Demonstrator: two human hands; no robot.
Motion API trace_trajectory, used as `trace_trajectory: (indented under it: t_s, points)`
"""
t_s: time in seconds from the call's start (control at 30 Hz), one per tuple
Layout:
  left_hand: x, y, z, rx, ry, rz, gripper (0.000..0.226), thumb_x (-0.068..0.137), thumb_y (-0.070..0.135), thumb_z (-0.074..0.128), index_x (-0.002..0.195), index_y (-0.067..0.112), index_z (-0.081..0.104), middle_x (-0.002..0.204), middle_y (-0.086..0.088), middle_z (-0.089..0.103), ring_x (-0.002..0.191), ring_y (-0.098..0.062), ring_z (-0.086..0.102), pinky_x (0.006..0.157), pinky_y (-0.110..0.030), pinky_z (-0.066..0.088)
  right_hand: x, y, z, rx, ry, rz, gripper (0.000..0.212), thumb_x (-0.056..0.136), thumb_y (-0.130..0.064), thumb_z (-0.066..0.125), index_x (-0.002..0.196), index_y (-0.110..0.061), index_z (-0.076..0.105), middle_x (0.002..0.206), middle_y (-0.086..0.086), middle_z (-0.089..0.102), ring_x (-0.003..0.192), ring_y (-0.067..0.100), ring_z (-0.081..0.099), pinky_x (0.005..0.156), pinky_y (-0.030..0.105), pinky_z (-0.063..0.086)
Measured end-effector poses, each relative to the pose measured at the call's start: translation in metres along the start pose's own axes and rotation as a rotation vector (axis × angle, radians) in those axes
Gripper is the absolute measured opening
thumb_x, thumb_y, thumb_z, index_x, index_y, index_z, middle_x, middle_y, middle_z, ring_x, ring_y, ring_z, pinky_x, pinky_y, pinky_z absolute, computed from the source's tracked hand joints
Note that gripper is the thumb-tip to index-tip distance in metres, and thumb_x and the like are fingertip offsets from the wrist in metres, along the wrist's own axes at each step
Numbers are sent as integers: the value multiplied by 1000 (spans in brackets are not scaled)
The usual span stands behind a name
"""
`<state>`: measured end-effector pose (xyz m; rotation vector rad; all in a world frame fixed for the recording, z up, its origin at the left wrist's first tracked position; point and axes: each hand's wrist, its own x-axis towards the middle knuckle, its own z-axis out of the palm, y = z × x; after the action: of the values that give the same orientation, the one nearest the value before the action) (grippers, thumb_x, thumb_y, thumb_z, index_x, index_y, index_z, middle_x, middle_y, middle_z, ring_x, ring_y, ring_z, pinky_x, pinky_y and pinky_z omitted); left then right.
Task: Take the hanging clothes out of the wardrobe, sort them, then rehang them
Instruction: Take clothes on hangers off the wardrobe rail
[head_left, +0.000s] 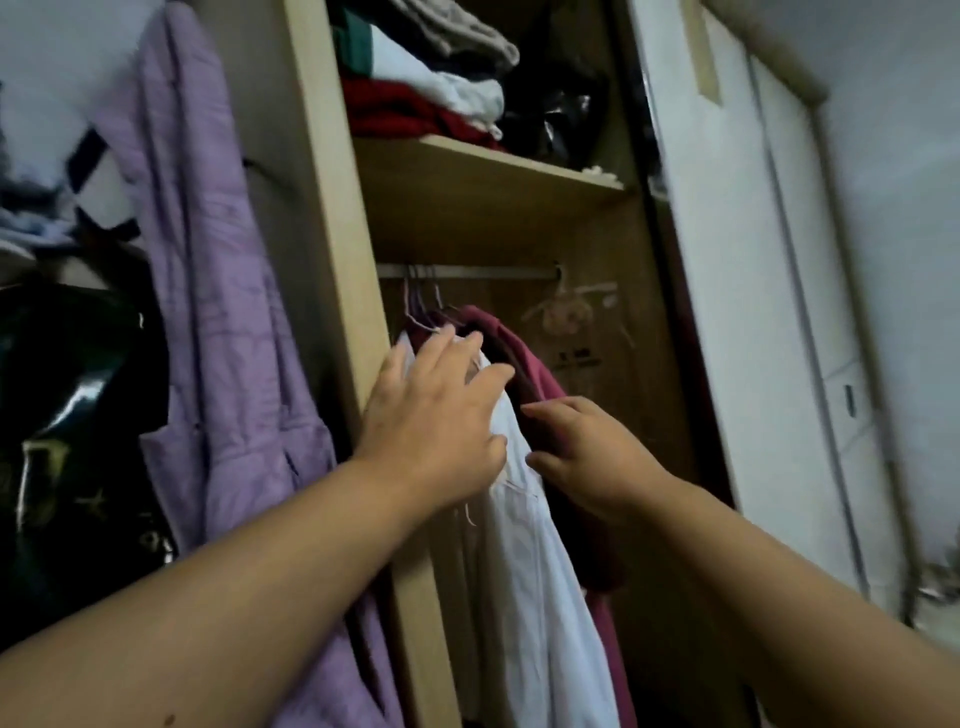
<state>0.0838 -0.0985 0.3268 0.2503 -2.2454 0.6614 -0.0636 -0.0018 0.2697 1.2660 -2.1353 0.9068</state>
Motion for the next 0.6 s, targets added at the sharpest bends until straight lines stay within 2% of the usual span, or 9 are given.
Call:
trace_trajectory:
  t_s: [0.13, 0.27, 0.33, 0.4, 0.47, 0.6]
  points:
    - [36, -20, -14, 108, 86, -12, 53, 89, 48, 46, 139, 36, 33, 153, 4, 28, 144, -18, 14, 116, -46, 4, 62, -3, 3, 6, 21, -88, 52, 91, -36, 57, 140, -27, 41, 139, -1, 48, 124, 17, 47, 99, 31, 39]
    - [62, -19, -17, 143, 124, -22, 44, 90, 47, 45, 133, 38, 41, 134, 12, 49, 128, -12, 40, 110, -39, 21, 127, 0, 16, 130, 21, -131, 27, 92, -33, 54, 117, -25, 59, 109, -3, 67, 97, 15, 62, 81, 30, 49]
    - [67, -16, -15, 154, 151, -28, 41, 90, 46, 44, 130, 36, 45, 127, 11, 55, 121, -12, 47, 103, -35, 31, 155, 0, 25, 171, 7, -112, 21, 91, -27, 55, 110, -21, 62, 102, 0, 67, 94, 19, 63, 84, 35, 51]
    - [68, -17, -13, 181, 196, -43, 36, 89, 44, 46, 123, 35, 53, 116, 11, 62, 111, -12, 55, 93, -34, 40, 178, -2, 32, 127, 0, -89, 26, 91, -20, 52, 114, -12, 60, 109, 8, 65, 102, 26, 61, 88, 37, 49]
    - [68, -17, -12, 202, 222, -52, 31, 86, 43, 47, 112, 35, 60, 103, 12, 67, 98, -11, 61, 82, -32, 45, 198, -4, 40, 56, 21, -47, 24, 92, -16, 48, 111, -7, 60, 109, 12, 63, 103, 31, 59, 85, 38, 48]
    - [71, -20, -5, 313, 218, -55, 27, 81, 42, 49, 102, 34, 64, 96, 12, 68, 90, -11, 63, 74, -31, 47, 226, -6, 54, -110, 69, -10, 16, 92, -11, 50, 101, -14, 62, 97, 4, 65, 80, 23, 60, 69, 35, 54]
